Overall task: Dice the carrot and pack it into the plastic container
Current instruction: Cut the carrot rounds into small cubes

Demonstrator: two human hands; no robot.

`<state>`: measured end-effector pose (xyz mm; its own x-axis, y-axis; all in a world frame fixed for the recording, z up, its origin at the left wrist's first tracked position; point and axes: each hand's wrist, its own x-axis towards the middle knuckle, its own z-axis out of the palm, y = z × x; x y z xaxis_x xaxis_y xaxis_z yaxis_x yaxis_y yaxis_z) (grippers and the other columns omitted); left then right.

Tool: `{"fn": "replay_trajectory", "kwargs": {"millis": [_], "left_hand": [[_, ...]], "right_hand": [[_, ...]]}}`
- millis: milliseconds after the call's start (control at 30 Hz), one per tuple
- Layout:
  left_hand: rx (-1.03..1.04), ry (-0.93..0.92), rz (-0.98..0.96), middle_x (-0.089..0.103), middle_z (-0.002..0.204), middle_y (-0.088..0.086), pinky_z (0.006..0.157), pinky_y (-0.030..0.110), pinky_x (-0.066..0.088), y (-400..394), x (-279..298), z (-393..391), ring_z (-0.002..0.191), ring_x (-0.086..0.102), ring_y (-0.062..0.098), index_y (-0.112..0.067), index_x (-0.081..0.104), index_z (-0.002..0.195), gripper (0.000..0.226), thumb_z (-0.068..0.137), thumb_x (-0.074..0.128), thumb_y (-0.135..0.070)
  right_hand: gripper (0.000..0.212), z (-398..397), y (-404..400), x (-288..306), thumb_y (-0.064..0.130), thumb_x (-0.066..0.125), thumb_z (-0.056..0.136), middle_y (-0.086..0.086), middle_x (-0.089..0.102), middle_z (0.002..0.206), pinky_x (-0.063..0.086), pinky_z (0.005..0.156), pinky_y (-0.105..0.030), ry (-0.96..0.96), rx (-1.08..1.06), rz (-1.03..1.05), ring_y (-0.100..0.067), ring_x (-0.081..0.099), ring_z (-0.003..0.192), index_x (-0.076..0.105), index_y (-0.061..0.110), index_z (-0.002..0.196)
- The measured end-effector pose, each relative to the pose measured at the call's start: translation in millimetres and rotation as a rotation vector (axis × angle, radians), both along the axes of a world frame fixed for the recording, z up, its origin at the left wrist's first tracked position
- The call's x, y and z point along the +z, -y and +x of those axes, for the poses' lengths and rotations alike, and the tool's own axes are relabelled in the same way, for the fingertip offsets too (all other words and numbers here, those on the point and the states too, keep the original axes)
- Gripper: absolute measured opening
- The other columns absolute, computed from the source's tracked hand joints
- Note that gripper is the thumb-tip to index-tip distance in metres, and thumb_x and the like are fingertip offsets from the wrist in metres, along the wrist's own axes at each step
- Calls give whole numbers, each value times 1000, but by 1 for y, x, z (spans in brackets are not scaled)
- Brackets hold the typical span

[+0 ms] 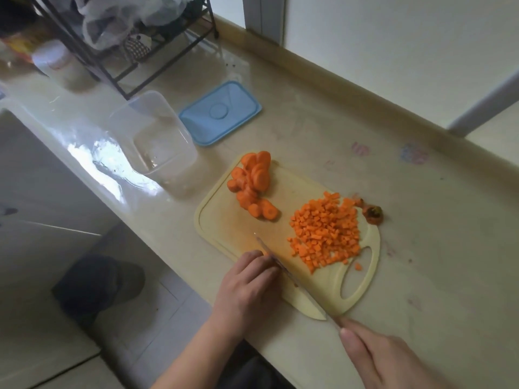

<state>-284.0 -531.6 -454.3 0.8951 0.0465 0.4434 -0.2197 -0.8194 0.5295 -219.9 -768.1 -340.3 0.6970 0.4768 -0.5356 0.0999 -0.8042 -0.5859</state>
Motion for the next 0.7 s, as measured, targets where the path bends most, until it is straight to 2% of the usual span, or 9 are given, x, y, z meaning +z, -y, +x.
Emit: {"fn": "replay_trajectory", "kwargs": {"millis": [100,200,300,367,433,467,533,600,700], "left_hand": [[-1,-10,-21,71,112,12,89,37,54,0,2,1,103,64,31,1,76,100,15,87,74,-5],[-1,-9,-25,70,113,11,89,36,53,0,3,0,103,64,31,0,76,101,14,91,70,-8],[26,19,-26,69,107,12,88,35,53,1,4,-1,100,62,31,1,76,98,16,96,65,-12],[48,33,-19,68,103,12,87,35,53,2,4,0,98,61,30,1,75,94,16,96,66,-13],[58,35,-3,68,100,12,88,33,52,3,5,0,98,60,29,1,75,93,16,97,66,-12],[58,35,5,69,100,12,89,33,52,3,5,0,98,60,28,1,75,93,16,96,66,-11],[49,31,7,71,102,12,89,34,53,3,4,0,100,61,28,1,76,94,14,94,68,-10],[40,25,2,72,104,12,89,35,54,2,5,0,101,62,29,1,76,96,16,95,67,-11],[47,24,12,73,104,12,90,34,54,2,6,0,101,63,27,1,77,94,14,93,69,-11]], "right_hand": [[113,0,-7,-5,93,-23,45,24,68,104,40,79,-5,37,48,2,5,58,108,50,56,123],[105,3,-14,-12,92,-16,54,26,59,77,41,74,-14,34,52,71,0,62,96,56,47,115],[84,6,-14,-10,93,-6,61,23,66,83,44,77,-15,-16,13,117,4,61,89,56,52,100],[68,6,-13,-3,93,0,62,26,66,79,43,72,-11,-53,-10,136,8,61,82,52,59,88],[63,5,-12,4,95,1,61,32,63,77,40,66,-7,-81,-7,129,10,60,77,51,62,83],[67,4,-10,6,95,0,60,32,64,79,40,67,-6,-88,-3,128,11,60,80,53,62,86],[80,1,-7,7,96,-1,60,28,68,91,45,78,-9,-79,15,115,12,60,93,55,60,106],[84,-2,-4,7,95,-2,61,24,69,99,47,85,-13,-70,43,90,11,59,100,46,61,120],[84,-1,-4,5,94,-3,62,24,69,95,48,84,-16,-75,55,75,12,59,96,49,58,118]]}}
